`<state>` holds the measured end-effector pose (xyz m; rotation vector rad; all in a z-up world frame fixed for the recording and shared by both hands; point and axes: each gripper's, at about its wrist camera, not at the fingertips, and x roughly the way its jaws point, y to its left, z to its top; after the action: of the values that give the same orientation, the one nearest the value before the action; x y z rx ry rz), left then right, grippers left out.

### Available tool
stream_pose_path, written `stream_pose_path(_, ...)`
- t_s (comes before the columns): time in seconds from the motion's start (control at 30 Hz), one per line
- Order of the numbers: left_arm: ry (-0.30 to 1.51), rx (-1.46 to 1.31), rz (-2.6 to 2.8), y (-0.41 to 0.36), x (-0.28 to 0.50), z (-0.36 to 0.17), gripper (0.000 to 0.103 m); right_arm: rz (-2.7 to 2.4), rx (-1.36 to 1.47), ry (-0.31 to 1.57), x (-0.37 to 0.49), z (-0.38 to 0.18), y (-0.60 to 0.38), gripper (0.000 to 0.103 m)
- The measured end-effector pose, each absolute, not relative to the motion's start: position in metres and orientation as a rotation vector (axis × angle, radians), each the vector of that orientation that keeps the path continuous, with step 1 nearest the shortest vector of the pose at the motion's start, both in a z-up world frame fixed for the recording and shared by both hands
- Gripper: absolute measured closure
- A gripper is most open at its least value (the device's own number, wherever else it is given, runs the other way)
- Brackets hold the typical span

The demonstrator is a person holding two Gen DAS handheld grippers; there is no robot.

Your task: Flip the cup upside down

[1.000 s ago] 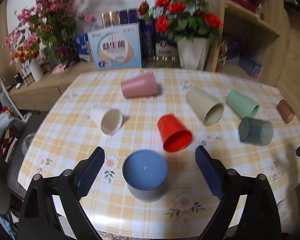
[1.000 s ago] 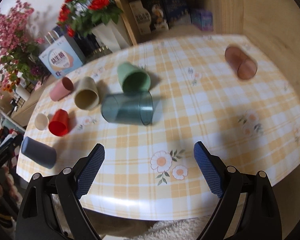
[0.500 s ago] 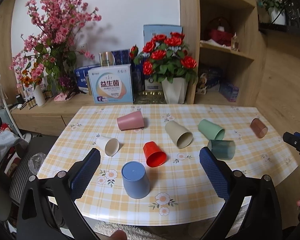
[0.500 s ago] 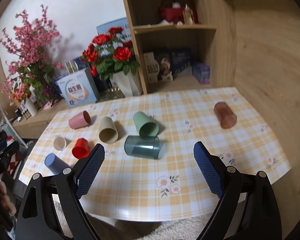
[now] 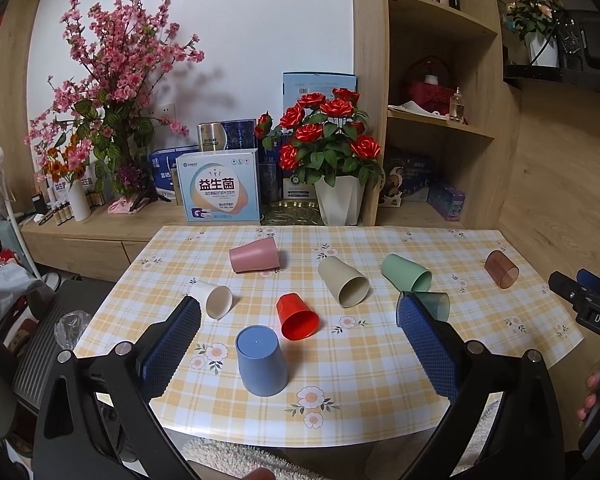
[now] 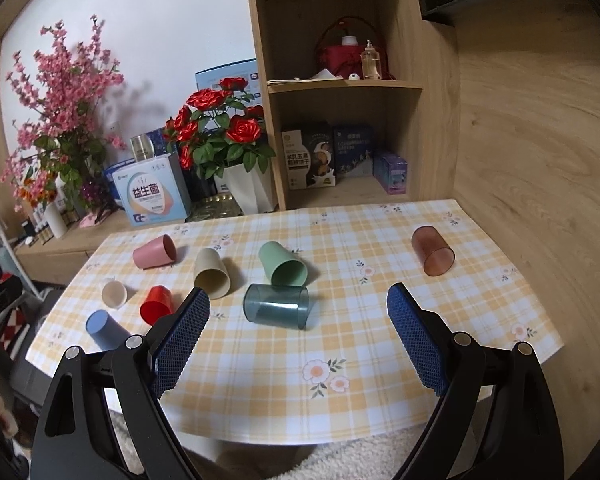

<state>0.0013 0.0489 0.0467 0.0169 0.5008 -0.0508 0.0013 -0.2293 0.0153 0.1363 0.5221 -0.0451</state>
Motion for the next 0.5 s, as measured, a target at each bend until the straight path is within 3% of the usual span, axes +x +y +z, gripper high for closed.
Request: stream_pose_path(0.5,0.494,0.011,-0.040,0.0530,-0.0012,0.0465,0.006,-0.053,0.128,0.515,-0.0005,0.0128,-0.2241,0.015)
